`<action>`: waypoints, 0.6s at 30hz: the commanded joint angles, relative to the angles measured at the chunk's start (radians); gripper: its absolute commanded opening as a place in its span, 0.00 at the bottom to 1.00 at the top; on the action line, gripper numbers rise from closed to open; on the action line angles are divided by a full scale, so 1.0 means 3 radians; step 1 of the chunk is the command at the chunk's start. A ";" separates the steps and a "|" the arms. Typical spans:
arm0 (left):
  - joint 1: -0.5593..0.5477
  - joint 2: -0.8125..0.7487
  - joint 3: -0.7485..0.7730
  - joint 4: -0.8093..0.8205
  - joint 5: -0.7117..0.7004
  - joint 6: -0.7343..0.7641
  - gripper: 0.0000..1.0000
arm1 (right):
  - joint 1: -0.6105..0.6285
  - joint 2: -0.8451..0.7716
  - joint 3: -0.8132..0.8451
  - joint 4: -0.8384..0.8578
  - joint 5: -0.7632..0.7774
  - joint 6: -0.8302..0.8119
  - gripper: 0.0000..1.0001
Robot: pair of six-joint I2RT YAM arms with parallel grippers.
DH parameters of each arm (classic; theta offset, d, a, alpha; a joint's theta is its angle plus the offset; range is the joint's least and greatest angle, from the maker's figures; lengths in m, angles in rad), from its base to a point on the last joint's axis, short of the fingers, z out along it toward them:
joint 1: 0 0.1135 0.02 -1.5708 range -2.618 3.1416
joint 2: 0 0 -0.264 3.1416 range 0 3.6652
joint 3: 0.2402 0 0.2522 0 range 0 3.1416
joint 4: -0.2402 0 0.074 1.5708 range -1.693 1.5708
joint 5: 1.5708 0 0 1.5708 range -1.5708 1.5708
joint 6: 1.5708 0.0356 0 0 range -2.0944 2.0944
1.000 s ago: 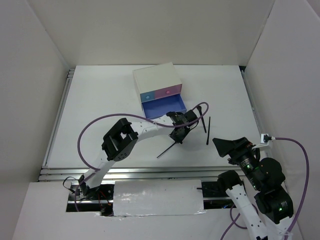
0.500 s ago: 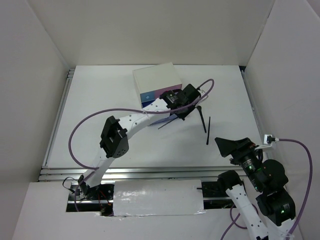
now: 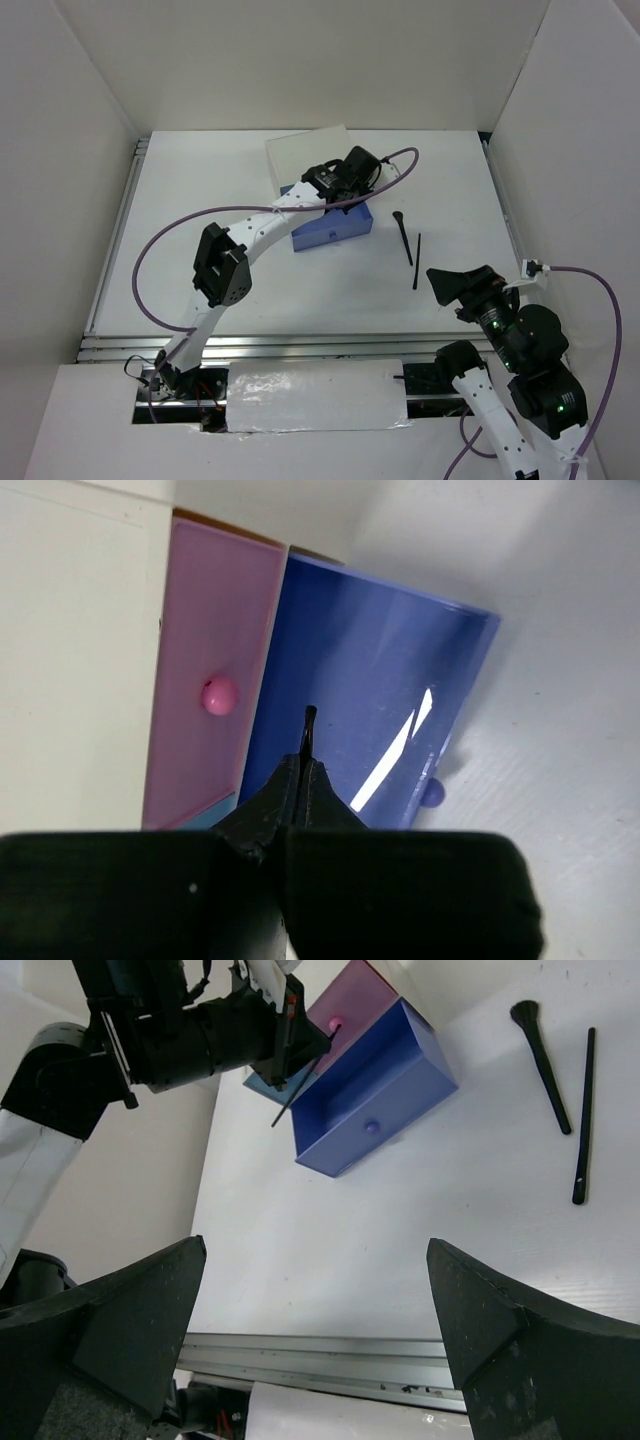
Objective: Organize the makeup
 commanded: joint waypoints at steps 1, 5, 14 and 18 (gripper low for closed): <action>0.0087 -0.0008 -0.0180 0.0354 -0.0076 0.0257 0.00 | -0.0012 0.0089 -0.0008 0.0225 0.0077 -0.0086 1.00; 0.0128 0.0053 -0.0232 0.0513 0.0036 0.0247 0.20 | -0.0007 0.0170 -0.0146 0.0317 0.0072 -0.0076 1.00; 0.0139 -0.0390 -0.0360 0.0579 0.0042 -0.0096 0.99 | -0.0007 0.0630 -0.0514 0.1002 -0.0260 -0.0249 1.00; 0.0133 -0.0876 -0.0310 0.0504 -0.0370 -0.0621 0.99 | -0.0012 0.1400 -0.0489 0.1283 -0.0245 -0.0367 1.00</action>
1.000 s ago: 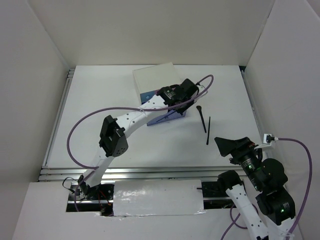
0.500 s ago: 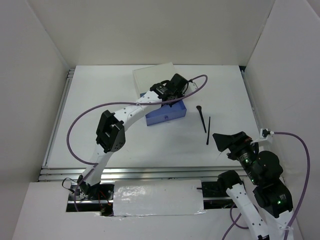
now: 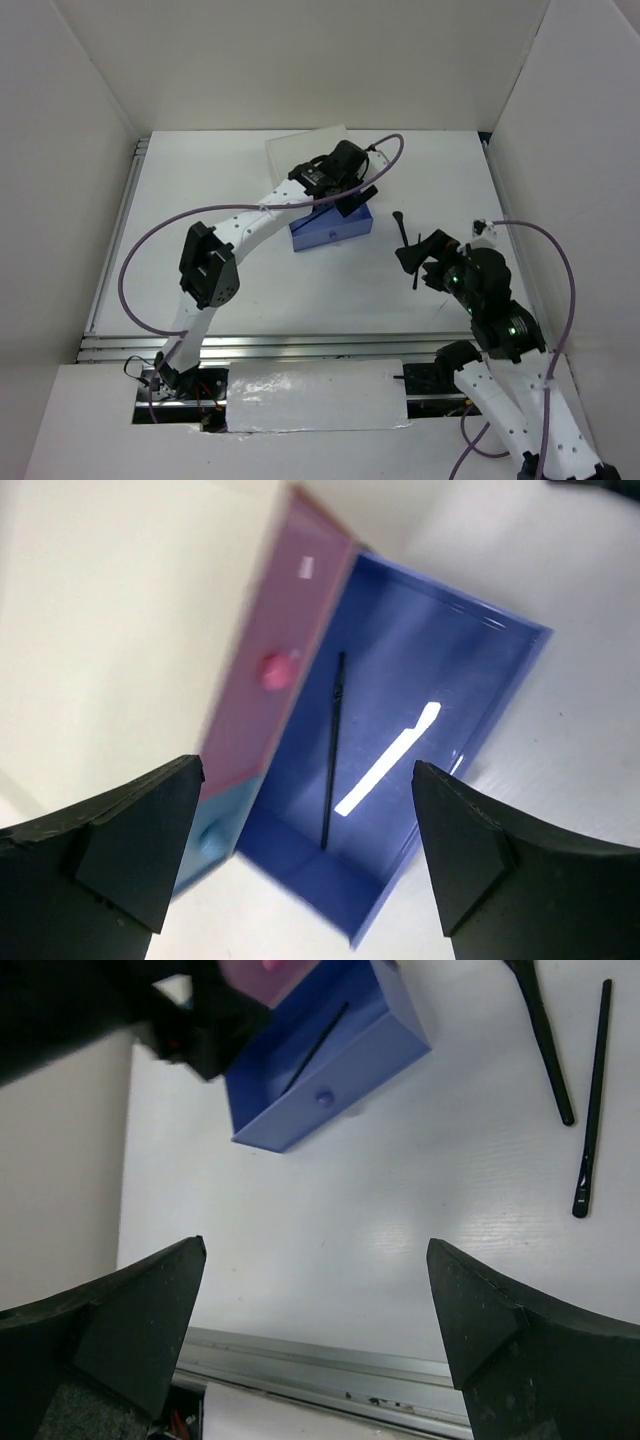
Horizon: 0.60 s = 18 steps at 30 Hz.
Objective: Organize the makeup
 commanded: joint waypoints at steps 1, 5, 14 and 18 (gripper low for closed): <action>-0.0012 -0.0636 0.0191 0.0002 -0.0498 -0.0671 0.99 | -0.0007 0.0630 0.0031 0.0514 -0.0043 -0.0192 1.00; 0.0024 -0.1248 0.0100 -0.0723 -0.1077 -0.2259 0.99 | -0.0001 0.1591 0.0337 0.0591 0.0115 -0.0452 0.96; 0.0070 -0.3350 -0.2543 -0.0975 -0.0812 -0.3230 0.99 | -0.0256 0.3835 0.1855 -0.0083 0.0735 -0.1148 0.89; 0.0045 -0.4029 -0.2968 -0.1057 -0.0918 -0.3036 1.00 | -0.0334 0.4410 0.2495 -0.0227 0.0597 -0.1408 0.86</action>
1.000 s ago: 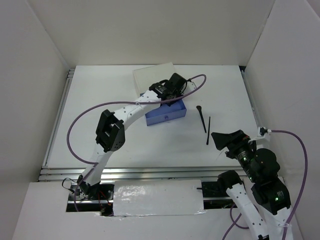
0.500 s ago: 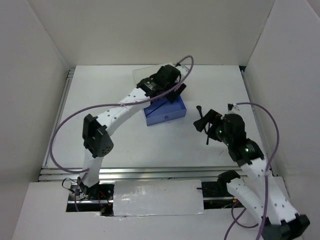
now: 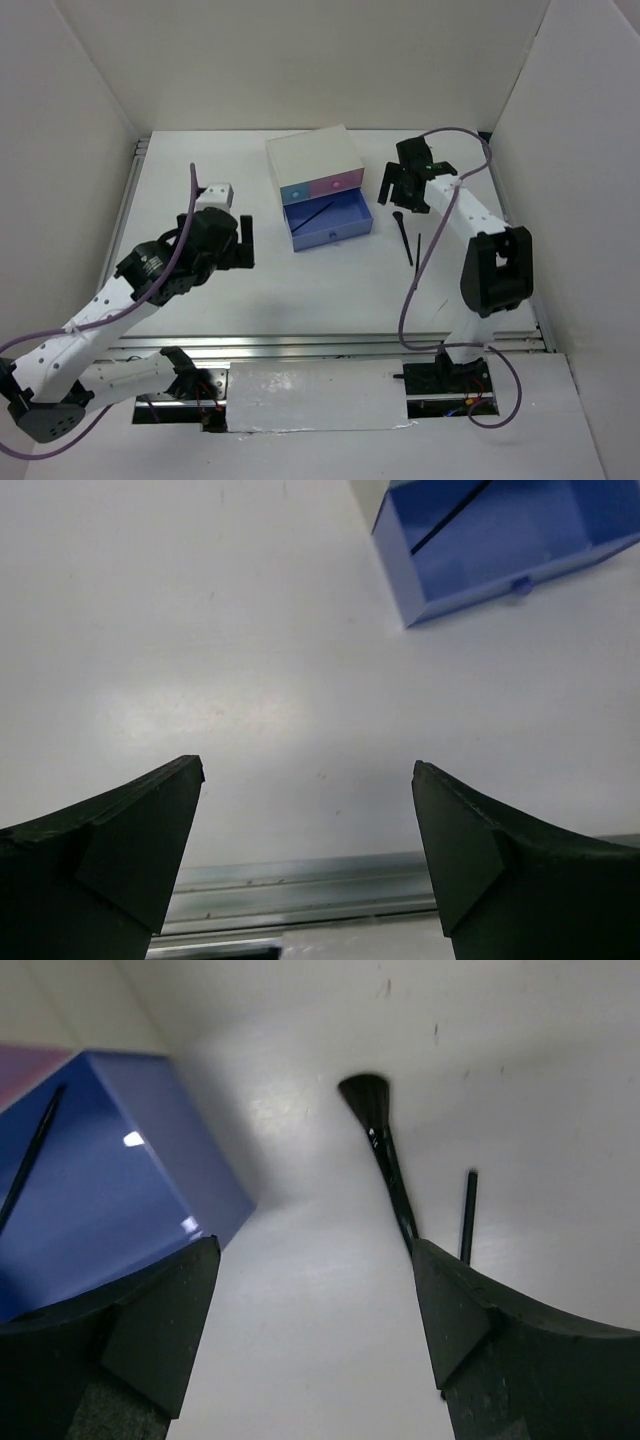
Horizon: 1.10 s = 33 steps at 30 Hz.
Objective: Organize the makeup
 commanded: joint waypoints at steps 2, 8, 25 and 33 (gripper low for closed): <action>-0.0004 -0.0482 -0.0453 -0.0121 -0.0191 0.0038 1.00 | -0.0086 0.0557 0.0598 -0.0419 0.0055 -0.0421 0.83; 0.0012 -0.1275 -0.0803 -0.0127 -0.0780 -0.0176 0.99 | -0.0173 0.0897 0.0677 -0.0532 -0.0063 -0.0569 0.70; 0.0007 -0.1347 -0.0941 0.0073 -0.0627 -0.0013 0.99 | -0.0449 0.1464 0.0891 -0.0731 -0.0466 -0.0866 0.68; 0.0012 -0.1373 -0.0951 0.0083 -0.0621 -0.0003 0.99 | -0.0454 0.1607 0.1060 -0.0977 -0.0559 -0.0866 0.56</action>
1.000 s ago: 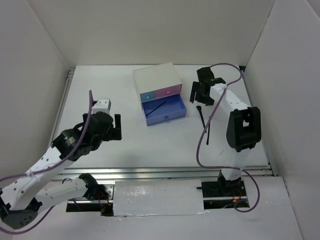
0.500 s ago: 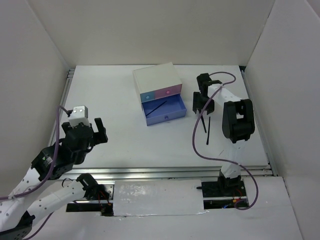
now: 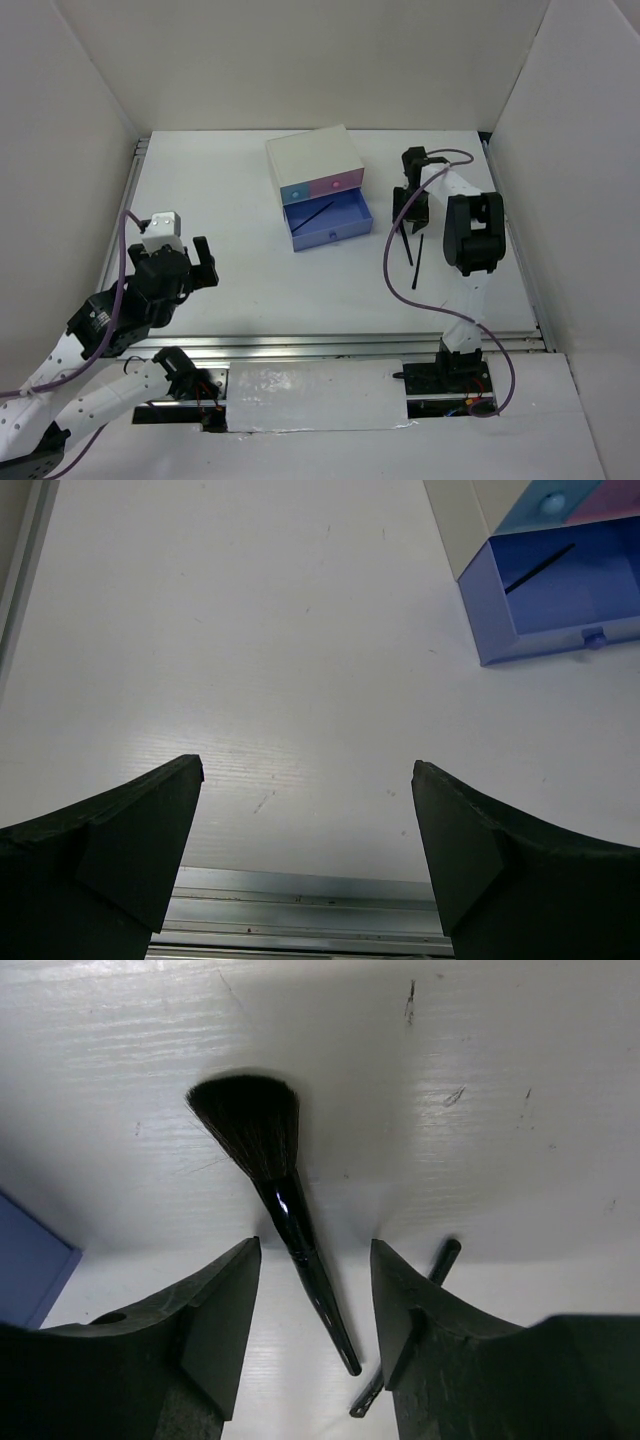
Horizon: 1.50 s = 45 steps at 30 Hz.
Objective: Organize the makeup
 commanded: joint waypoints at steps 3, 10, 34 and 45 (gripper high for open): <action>0.0009 -0.0028 0.0014 0.0125 -0.0016 0.0056 0.99 | 0.0024 0.0130 0.0229 -0.0306 -0.0083 -0.0040 0.51; 0.0009 -0.0079 0.0009 0.0151 0.0014 0.0087 0.99 | 0.0029 0.0227 0.0403 -0.0444 -0.0078 -0.0034 0.39; 0.0014 -0.0094 -0.0032 0.0202 0.0050 0.0112 0.99 | 0.0096 -0.1229 -0.0123 0.0731 -0.0727 0.1426 0.00; 0.0014 -0.0094 -0.0017 0.0166 0.0015 0.0076 0.99 | 0.0825 -0.2247 -0.2123 0.3360 -0.0550 0.4040 0.01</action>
